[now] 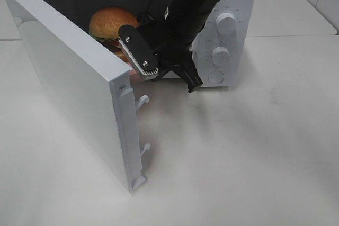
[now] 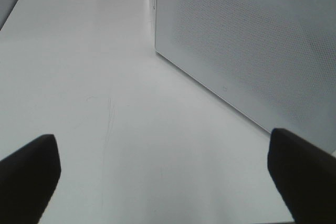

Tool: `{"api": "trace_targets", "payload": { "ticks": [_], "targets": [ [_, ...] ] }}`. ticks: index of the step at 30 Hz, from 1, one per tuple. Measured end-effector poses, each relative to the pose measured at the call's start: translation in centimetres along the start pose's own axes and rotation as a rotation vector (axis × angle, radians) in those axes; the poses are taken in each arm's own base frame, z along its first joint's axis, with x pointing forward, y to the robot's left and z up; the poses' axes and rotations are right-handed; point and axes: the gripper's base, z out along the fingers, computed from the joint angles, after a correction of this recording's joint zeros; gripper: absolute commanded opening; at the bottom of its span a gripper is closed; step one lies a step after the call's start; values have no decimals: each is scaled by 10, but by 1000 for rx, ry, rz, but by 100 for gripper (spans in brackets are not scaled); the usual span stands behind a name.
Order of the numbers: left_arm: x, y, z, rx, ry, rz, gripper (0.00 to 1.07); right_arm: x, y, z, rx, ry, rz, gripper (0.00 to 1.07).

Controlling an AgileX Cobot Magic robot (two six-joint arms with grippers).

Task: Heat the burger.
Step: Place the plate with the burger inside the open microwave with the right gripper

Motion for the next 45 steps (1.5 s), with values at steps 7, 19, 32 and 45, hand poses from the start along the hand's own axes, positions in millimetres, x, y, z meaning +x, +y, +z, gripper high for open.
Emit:
{"api": "trace_targets", "payload": {
  "ticks": [7, 19, 32, 45],
  "targets": [
    [0, 0, 0, 0, 0, 0, 100, 1, -15, 9, 21, 14, 22, 0],
    [0, 0, 0, 0, 0, 0, 100, 3, -29, 26, 27, 42, 54, 0],
    [0, 0, 0, 0, 0, 0, 100, 6, -48, 36, 73, 68, 86, 0],
    [0, 0, 0, 0, 0, 0, 100, 4, -65, 51, 110, 93, 107, 0]
  ]
}}
